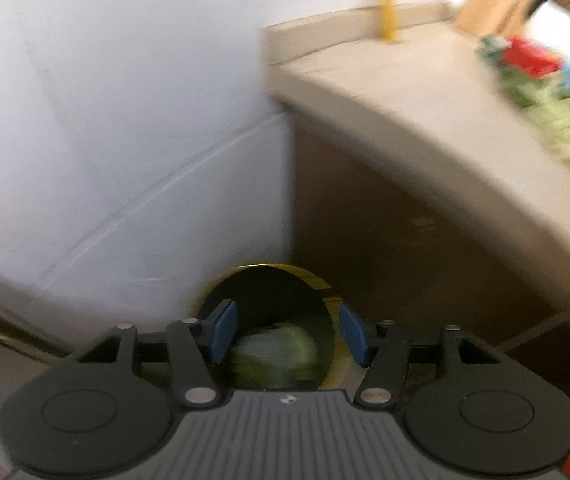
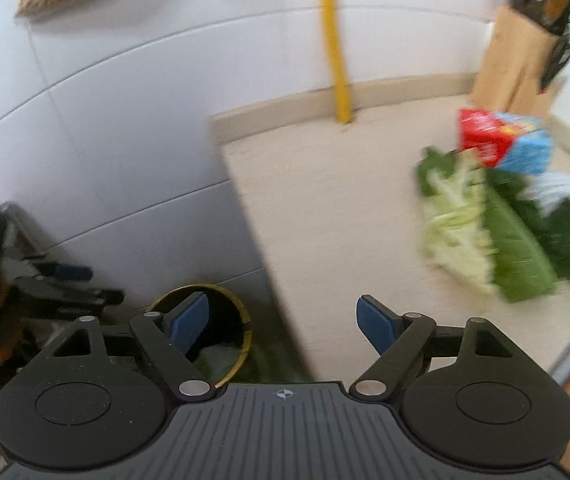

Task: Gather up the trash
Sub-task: 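Raise both tools from the bin back toward the greens on the counter, then grasp a pale cabbage leaf stalk with the left gripper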

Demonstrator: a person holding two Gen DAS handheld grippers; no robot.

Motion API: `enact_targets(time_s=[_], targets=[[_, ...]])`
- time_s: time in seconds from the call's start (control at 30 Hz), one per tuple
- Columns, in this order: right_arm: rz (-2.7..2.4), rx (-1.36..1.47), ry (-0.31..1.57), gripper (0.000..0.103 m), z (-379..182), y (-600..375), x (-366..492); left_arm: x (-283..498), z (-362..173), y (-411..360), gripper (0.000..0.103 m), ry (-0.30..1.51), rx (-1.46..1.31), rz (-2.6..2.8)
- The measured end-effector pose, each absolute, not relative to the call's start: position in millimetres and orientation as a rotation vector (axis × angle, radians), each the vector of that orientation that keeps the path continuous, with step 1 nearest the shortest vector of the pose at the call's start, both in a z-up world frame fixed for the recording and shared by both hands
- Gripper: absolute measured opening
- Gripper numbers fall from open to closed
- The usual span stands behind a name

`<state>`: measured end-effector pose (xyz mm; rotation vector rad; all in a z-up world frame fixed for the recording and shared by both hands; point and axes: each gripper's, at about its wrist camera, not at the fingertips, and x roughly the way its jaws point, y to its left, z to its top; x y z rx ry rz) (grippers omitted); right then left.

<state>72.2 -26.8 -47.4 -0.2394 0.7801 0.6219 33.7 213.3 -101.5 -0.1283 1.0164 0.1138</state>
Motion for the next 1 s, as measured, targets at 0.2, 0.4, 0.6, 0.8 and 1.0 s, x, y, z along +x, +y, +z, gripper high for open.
enact_targets(time_s=[0.2, 0.4, 0.6, 0.8, 1.0], targets=[[0.532, -0.212, 0.757, 0.087, -41, -75, 88, 58, -65, 149, 0.052, 0.922, -0.114, -0.058], [0.445, -0.181, 0.747, 0.087, -39, -112, 109, 105, -43, 91, 0.052, 0.879, -0.117, -0.192], [0.367, -0.124, 0.732, 0.087, -36, -151, 122, 156, -39, 38, 0.053, 0.880, -0.139, -0.257], [0.305, -0.064, 0.739, 0.087, -41, -186, 131, 193, -52, 10, 0.053, 0.905, -0.163, -0.240], [0.297, -0.039, 0.753, 0.087, -46, -204, 142, 218, -68, -4, 0.052, 0.927, -0.172, -0.165]])
